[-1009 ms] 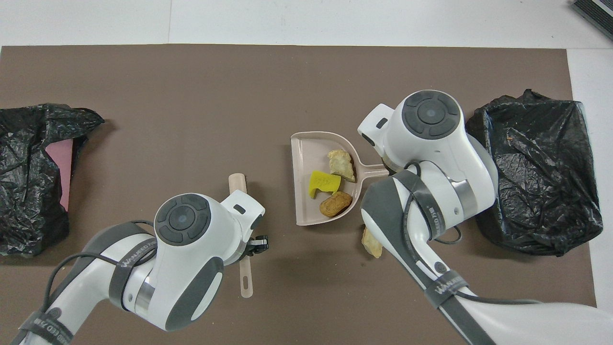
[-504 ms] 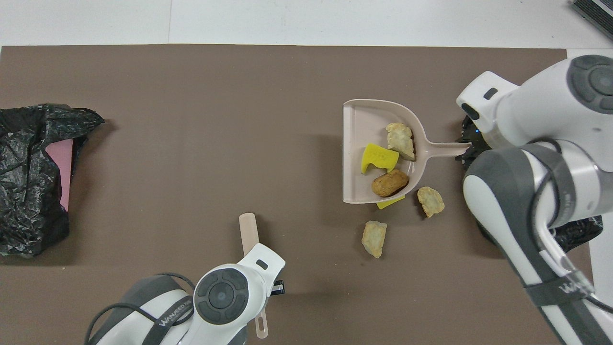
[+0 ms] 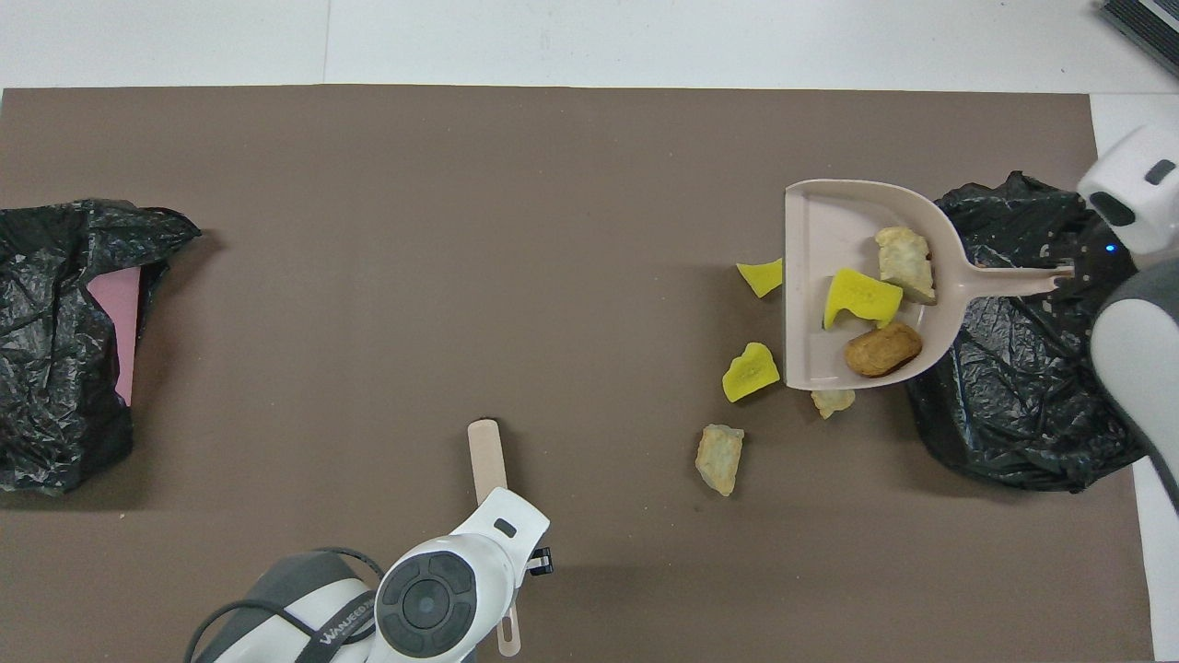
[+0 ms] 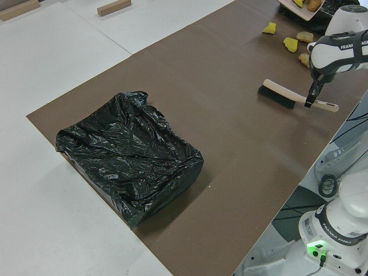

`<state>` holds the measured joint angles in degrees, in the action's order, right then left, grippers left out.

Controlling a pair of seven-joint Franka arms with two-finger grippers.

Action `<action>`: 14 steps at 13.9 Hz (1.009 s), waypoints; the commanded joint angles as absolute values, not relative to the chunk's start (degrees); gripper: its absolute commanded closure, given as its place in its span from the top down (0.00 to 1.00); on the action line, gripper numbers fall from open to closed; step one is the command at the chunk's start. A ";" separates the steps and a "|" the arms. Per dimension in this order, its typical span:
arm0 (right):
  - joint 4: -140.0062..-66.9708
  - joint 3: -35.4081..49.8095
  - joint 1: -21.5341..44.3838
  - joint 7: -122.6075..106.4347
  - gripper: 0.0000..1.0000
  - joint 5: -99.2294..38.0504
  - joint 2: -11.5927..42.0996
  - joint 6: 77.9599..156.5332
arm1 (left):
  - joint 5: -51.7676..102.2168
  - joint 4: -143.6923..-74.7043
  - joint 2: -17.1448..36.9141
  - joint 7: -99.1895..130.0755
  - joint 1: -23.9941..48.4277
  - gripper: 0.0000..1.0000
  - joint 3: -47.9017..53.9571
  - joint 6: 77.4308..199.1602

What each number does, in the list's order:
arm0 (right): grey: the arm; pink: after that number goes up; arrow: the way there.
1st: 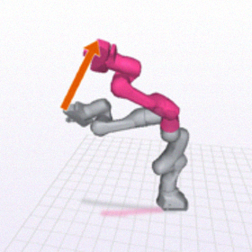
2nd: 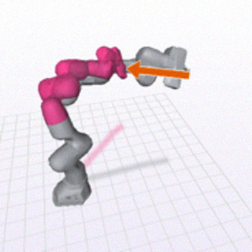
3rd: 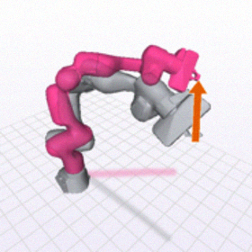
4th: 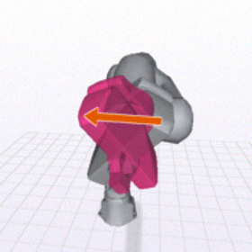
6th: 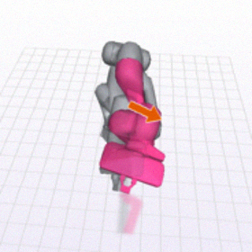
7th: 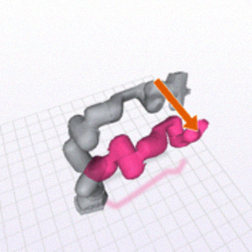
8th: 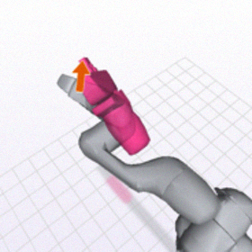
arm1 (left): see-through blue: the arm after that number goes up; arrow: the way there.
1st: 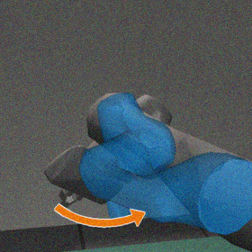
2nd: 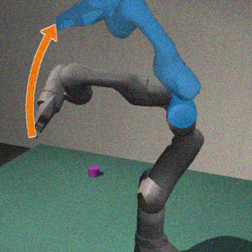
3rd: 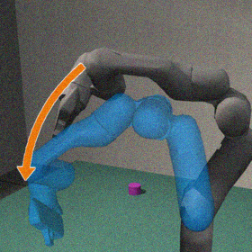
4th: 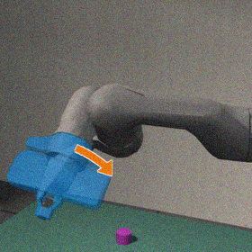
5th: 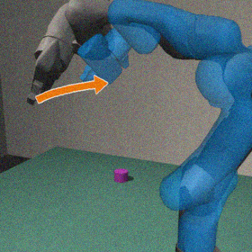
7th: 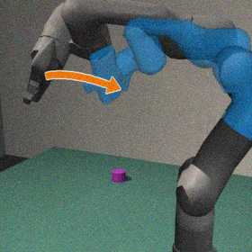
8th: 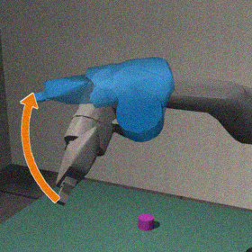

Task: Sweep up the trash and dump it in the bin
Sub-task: 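Carry the dustpan to the trash bag nearest the right gripper and tip it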

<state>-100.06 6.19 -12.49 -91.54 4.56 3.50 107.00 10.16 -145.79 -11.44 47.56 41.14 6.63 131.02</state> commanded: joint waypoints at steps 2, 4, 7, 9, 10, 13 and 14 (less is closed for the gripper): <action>-100.72 6.77 -19.06 -101.13 0.00 3.78 2.46 109.15 | 9.23 -143.18 -10.63 47.64 39.39 1.00 5.98 131.40; -100.81 6.68 -21.09 -104.93 0.00 5.00 2.46 110.13 | 9.14 -140.37 -10.63 45.89 36.75 1.00 5.98 131.13; -100.90 6.68 -22.50 -104.86 0.00 13.68 2.46 110.48 | 8.97 -135.98 -10.55 36.25 30.61 1.00 5.98 130.96; -101.42 6.68 -23.11 -104.85 0.00 18.78 2.37 112.58 | 8.96 -132.65 -10.63 29.74 26.22 1.00 5.80 128.34; -101.43 6.68 -23.46 -104.77 0.00 20.90 2.37 113.63 | 8.96 -130.10 -10.46 26.40 23.76 1.00 5.80 125.54; -101.86 6.68 -23.12 -104.68 0.00 27.92 2.64 116.18 | 8.96 -122.02 -8.36 18.56 16.37 1.00 5.71 118.76; -102.04 6.77 -22.85 -104.50 0.00 30.56 2.64 116.45 | 8.96 -119.30 -7.04 16.98 14.26 1.00 5.54 117.26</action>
<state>-100.67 6.11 -22.42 -103.82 26.35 3.48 114.78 9.84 -125.63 -10.64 19.99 17.99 5.16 121.37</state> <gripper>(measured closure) 0.683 0.000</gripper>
